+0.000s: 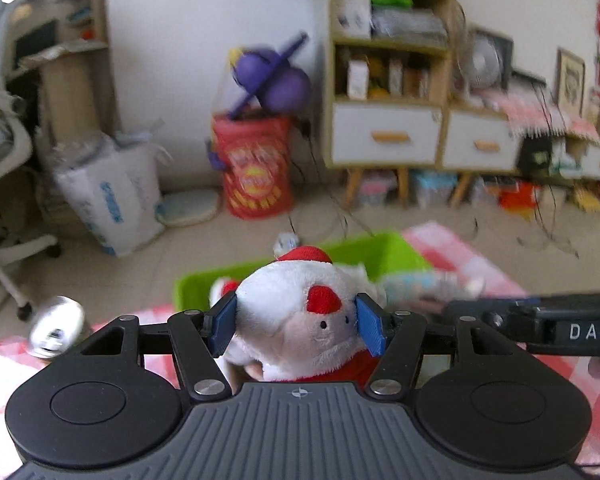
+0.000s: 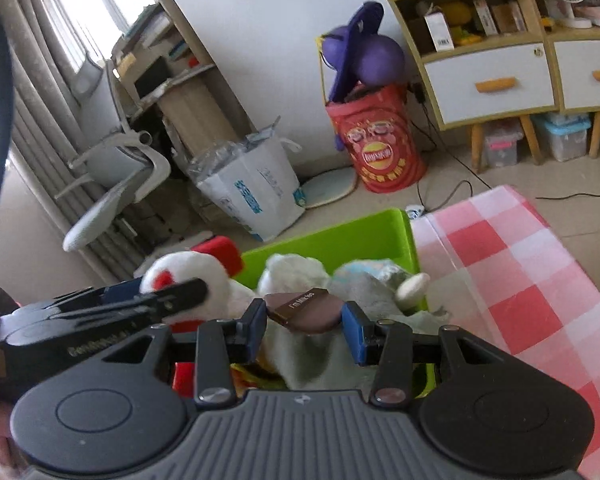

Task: Organize soft objects
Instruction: 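Carry the Santa plush with the left tool while the right tool carries the disc into the bin, then open both tools to release the Santa plush and disc into the bin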

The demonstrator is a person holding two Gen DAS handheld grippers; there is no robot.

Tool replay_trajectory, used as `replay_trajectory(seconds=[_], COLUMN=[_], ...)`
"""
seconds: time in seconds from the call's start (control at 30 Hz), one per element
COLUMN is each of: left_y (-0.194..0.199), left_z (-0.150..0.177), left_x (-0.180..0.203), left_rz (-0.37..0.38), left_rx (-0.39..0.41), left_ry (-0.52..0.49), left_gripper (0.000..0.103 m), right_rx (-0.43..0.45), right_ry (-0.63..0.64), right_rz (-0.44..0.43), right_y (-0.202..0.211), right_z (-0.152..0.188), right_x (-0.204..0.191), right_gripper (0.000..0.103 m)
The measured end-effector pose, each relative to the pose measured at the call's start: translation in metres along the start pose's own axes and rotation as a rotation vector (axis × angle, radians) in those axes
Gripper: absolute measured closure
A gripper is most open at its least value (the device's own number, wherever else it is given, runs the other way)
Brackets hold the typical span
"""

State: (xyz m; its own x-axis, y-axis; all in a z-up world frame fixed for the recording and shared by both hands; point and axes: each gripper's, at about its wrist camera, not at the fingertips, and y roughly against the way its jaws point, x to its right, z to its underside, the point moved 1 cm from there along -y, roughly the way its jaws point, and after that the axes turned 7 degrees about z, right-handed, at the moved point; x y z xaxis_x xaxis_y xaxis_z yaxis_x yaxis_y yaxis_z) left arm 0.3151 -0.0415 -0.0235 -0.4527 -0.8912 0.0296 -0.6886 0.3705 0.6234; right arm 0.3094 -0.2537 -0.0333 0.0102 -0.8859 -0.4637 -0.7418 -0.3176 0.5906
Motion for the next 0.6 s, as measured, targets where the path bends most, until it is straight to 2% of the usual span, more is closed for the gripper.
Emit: replay_trajectory(seconds=[0.1,0.23,0.37,0.43,0.47,0.6], left_y=[-0.017,-0.025,-0.017,-0.009,-0.005,0.020], left_z=[0.008,0.011,0.011,0.008,0.006,0.002], left_x=[0.001,-0.003,-0.002,-0.003,-0.002,0.001], left_rz=[0.019,0.080,0.071,0.069,0.064,0.015], left_rx=[-0.037,-0.064,-0.033,-0.024,-0.019,0.005], left_ry=[-0.003,0.068,0.082,0.098,0.096,0.065], left_gripper=[0.042,0.045,0.042,0.039,0.038,0.028], right_rx=[-0.027,-0.045,-0.035,-0.044,-0.044,-0.028], right_ry=[0.024,0.051,0.046,0.018,0.000,-0.019], right_rz=[0.022,0.049,0.028,0.004,-0.002,0.013], right_y=[-0.013,-0.022,-0.014,-0.009,-0.005,0.013], right_z=[0.008,0.017,0.014,0.011,0.010,0.005], right_x=[0.002,0.003,0.004,0.005,0.007,0.008], right_gripper=[0.078,0.077,0.075,0.062,0.059,0.054])
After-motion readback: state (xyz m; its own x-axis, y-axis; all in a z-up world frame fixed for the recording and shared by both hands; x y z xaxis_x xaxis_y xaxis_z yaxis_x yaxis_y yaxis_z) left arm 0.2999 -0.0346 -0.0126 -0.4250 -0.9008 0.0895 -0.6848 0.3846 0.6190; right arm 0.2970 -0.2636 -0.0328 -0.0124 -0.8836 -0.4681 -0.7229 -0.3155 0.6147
